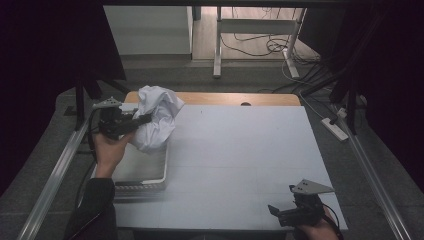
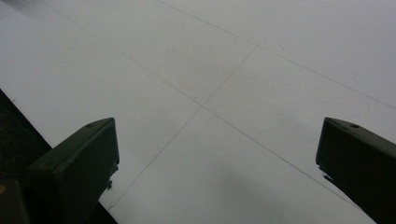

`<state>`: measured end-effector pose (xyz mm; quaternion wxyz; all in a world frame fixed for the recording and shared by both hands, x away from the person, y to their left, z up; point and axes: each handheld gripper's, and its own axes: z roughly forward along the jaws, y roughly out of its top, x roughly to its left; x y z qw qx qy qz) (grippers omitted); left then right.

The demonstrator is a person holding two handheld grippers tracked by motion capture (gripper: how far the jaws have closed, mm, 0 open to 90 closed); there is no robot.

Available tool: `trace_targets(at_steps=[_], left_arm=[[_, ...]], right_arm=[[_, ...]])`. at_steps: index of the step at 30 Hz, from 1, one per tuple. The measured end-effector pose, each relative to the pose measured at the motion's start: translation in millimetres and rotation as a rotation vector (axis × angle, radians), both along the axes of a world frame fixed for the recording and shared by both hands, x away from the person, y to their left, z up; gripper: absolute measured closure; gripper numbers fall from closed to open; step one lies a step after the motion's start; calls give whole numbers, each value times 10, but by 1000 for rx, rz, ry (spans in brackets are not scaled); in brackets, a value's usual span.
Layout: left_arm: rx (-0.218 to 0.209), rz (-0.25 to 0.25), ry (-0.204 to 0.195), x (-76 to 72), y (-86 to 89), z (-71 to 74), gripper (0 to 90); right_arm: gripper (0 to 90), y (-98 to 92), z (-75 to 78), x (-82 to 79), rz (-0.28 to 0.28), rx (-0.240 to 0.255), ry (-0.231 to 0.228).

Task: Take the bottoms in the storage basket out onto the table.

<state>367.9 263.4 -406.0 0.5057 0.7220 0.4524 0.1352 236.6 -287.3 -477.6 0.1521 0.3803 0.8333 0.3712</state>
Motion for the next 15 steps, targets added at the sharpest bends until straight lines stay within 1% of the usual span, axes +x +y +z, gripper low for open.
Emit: trace_targets(at_steps=[4, 7, 8, 9, 10, 11, 12, 13, 15], left_arm=[[5, -14, -6, -8, -62, 25, 677], [13, -31, -7, -8, -135, 39, 677], [13, -31, -7, -8, -135, 39, 677], [17, -40, -5, -6, -175, 41, 677], [17, -40, -5, -6, -175, 41, 677], [28, -49, -4, -4, -219, 44, 677], [28, -49, -4, -4, -219, 44, 677], [34, -56, -5, -4, -263, 46, 677], [35, -61, -5, -3, -282, 48, 677]], right_arm=[[0, 4, 1, -1, 1, 0, -4], [0, -10, 7, 1, -4, -1, -21], [0, -10, 7, 1, -4, -1, -21], [0, -20, 10, 2, -8, 2, -32], [0, -20, 10, 2, -8, 2, -32], [0, -27, 13, 2, -10, 4, -39], [0, -27, 13, 2, -10, 4, -39], [0, -29, 15, -3, -7, 3, -47], [0, -29, 16, -6, -7, -2, -56]])
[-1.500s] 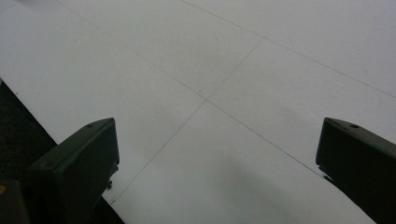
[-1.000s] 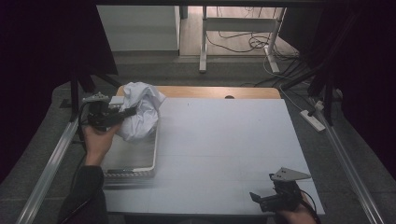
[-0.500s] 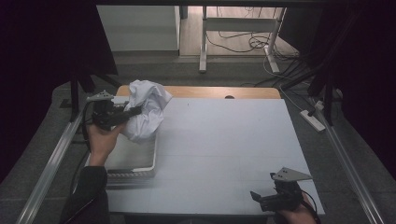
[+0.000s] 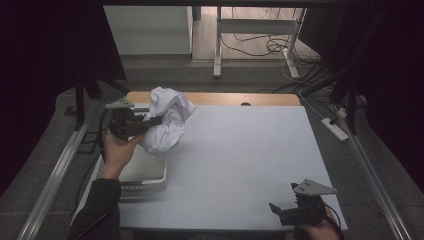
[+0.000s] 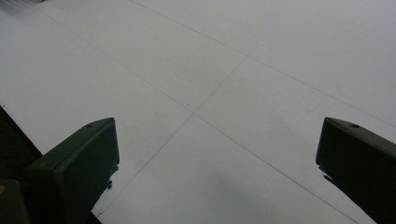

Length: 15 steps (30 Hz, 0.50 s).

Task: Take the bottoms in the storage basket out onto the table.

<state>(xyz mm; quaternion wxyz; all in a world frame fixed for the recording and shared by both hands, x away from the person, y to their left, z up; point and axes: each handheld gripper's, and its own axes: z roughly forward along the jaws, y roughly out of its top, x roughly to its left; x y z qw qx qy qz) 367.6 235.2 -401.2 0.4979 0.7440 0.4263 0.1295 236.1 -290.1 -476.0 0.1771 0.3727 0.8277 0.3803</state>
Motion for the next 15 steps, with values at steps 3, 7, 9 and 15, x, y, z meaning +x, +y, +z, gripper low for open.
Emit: trace_targets(at_steps=[3, 7, 9, 15], left_arm=[[0, -15, 0, 0, -61, 6, 677], [-1, -31, -3, -4, -135, 20, 677], [-12, -41, 0, -3, -162, 28, 677], [-11, -67, -4, -10, -268, 50, 677]], right_arm=[[0, -4, 1, 1, -2, -1, -5], [0, -13, 1, 3, -8, 5, -5], [0, -9, -2, 6, -7, 1, -2], [0, 3, -10, 12, 4, -11, 6]])
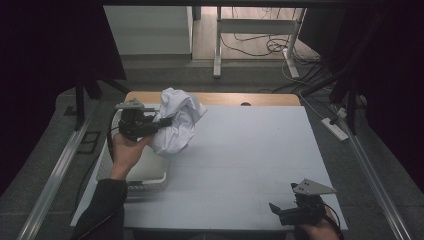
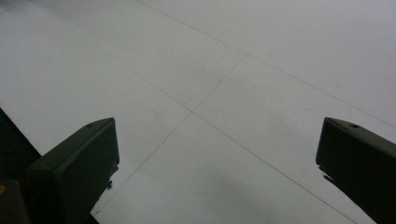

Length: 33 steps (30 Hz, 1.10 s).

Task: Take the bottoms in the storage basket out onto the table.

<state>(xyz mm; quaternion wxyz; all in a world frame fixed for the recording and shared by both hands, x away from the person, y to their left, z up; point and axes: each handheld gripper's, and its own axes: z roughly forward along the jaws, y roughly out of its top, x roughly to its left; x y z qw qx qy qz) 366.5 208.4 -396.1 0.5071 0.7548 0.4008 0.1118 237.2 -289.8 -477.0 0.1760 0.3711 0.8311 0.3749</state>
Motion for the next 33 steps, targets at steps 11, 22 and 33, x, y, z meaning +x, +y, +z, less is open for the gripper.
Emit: trace_targets(at_steps=[11, 22, 33], left_arm=[[13, -49, -12, 10, -248, 1, 677], [34, -99, 7, 53, -538, -92, 676], [63, -146, 22, 77, -798, -197, 676]], right_arm=[[0, 2, -4, 5, 3, 1, 7], [0, 2, -6, 9, 2, -2, 11], [0, 4, -8, 10, 7, -4, 13]])
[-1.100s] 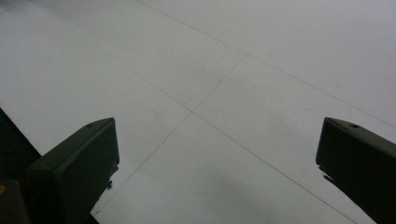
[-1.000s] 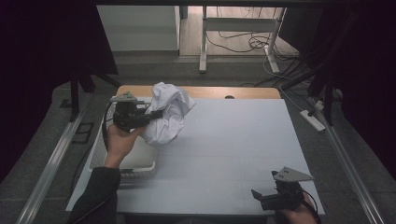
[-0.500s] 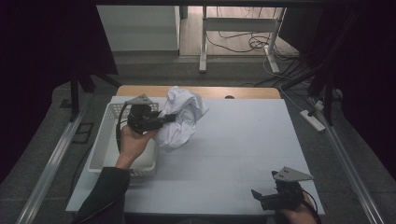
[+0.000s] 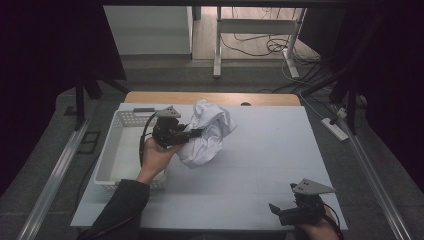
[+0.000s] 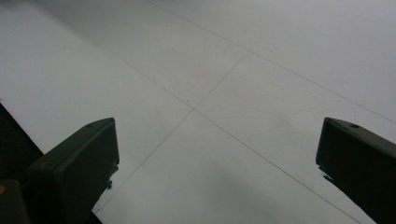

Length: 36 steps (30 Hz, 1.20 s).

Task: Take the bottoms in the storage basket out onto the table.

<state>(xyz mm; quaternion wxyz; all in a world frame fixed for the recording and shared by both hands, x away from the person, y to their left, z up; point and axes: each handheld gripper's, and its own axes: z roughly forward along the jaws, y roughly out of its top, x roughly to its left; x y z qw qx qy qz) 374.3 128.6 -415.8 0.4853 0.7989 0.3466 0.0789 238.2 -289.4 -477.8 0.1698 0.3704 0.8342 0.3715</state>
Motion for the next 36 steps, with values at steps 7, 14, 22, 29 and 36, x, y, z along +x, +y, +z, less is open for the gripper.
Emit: trace_targets(at_steps=[7, 14, 22, 29, 36], left_arm=[[17, -18, 12, 11, -116, -68, 675], [52, -33, 26, 23, -226, -152, 674], [127, -40, 58, 57, -372, -312, 671], [180, -41, 80, 74, -479, -427, 668], [269, -51, 89, 66, -603, -487, 660]], right_arm=[[0, 3, -1, 0, 2, -2, 2], [0, 6, -2, 0, 3, -4, 3], [0, 10, -4, -1, 7, -6, 3], [0, 13, -5, -1, 9, -8, 5], [0, 15, -7, 0, 8, -12, 6]])
